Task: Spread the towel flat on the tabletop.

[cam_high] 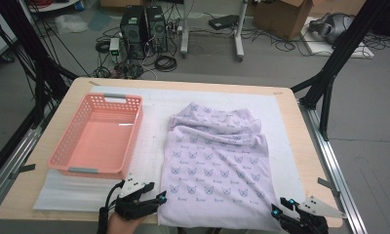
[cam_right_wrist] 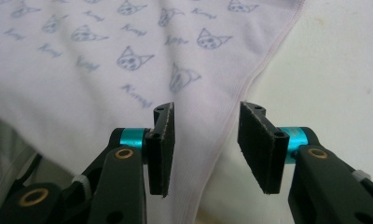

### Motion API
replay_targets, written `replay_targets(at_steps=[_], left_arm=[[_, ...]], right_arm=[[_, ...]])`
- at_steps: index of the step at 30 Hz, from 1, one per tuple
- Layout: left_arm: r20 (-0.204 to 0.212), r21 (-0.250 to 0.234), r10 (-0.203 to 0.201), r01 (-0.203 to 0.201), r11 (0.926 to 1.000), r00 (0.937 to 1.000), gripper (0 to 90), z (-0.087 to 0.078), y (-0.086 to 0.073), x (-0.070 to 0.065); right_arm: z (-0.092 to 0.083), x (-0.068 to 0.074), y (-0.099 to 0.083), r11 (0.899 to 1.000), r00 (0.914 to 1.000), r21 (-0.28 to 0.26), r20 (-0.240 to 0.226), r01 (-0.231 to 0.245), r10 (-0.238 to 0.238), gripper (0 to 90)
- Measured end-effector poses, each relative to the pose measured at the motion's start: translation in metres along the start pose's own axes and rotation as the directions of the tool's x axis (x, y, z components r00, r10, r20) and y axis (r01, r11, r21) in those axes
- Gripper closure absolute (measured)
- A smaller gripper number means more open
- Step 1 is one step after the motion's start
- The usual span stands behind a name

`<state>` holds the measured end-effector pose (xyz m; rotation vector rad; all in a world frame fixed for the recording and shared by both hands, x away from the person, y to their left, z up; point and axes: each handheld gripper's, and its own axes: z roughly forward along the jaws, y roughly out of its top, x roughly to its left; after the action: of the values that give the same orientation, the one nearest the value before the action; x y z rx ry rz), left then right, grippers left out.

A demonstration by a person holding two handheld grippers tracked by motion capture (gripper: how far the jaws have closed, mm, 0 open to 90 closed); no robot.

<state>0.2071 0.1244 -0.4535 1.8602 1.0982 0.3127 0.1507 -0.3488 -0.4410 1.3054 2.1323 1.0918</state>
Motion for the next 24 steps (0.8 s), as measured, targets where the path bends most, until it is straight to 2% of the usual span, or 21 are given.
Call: replay_targets(at_steps=[5,9,13,14,16,17,18,20,21,24], left_arm=[[-0.005,0.024,0.004,-0.004,0.9997,1.0,41.1,0.015,0.012,0.007],[-0.001,0.033,0.027,-0.027,0.9991,0.9996,40.4,0.027,0.02,0.005],[-0.015,0.047,0.09,-0.089,0.9949,0.9958,41.8,0.035,0.024,0.002],[-0.027,0.052,0.11,-0.109,0.9928,0.9936,43.9,0.036,0.025,0.001],[-0.062,0.049,0.127,-0.124,0.9911,0.99,53.8,0.035,0.024,0.0],[-0.065,0.049,0.138,-0.135,0.9897,0.9884,59.1,0.035,0.024,0.0],[-0.058,0.047,0.138,-0.135,0.9897,0.9887,65.6,0.035,0.023,0.0],[-0.025,0.048,0.141,-0.139,0.9891,0.9897,81.8,0.035,0.023,-0.001],[-0.03,0.052,0.145,-0.143,0.9883,0.989,84.6,0.035,0.023,-0.002],[-0.019,0.051,0.118,-0.117,0.9918,0.9928,86.1,0.032,0.022,-0.002]], right_arm=[[0.022,-0.008,0.013,1.0,0.9998,0.01,0.017,-0.004,0.004,51.1],[0.039,-0.014,0.022,1.0,0.9996,0.026,0.028,0.003,-0.004,49.6],[0.051,-0.019,0.027,0.999,0.9997,0.042,0.022,0.006,-0.007,51.1],[0.052,-0.02,0.028,0.999,0.9998,0.038,0.018,0.009,-0.009,51.7],[0.054,-0.022,0.03,0.999,0.9999,0.039,0.007,0.011,-0.011,54.5],[0.055,-0.023,0.03,0.999,1.0,0.038,0.002,0.008,-0.008,57.5],[0.055,-0.024,0.03,0.999,1.0,0.037,-0.005,0.004,-0.004,61.1],[0.055,-0.025,0.031,0.999,0.9994,0.039,-0.034,0.001,0.0,76.1],[0.055,-0.025,0.032,0.999,0.9983,0.041,-0.058,0.001,0.001,82.7],[0.054,-0.021,0.032,0.999,0.9986,0.048,-0.051,0.019,-0.016,84.5]])
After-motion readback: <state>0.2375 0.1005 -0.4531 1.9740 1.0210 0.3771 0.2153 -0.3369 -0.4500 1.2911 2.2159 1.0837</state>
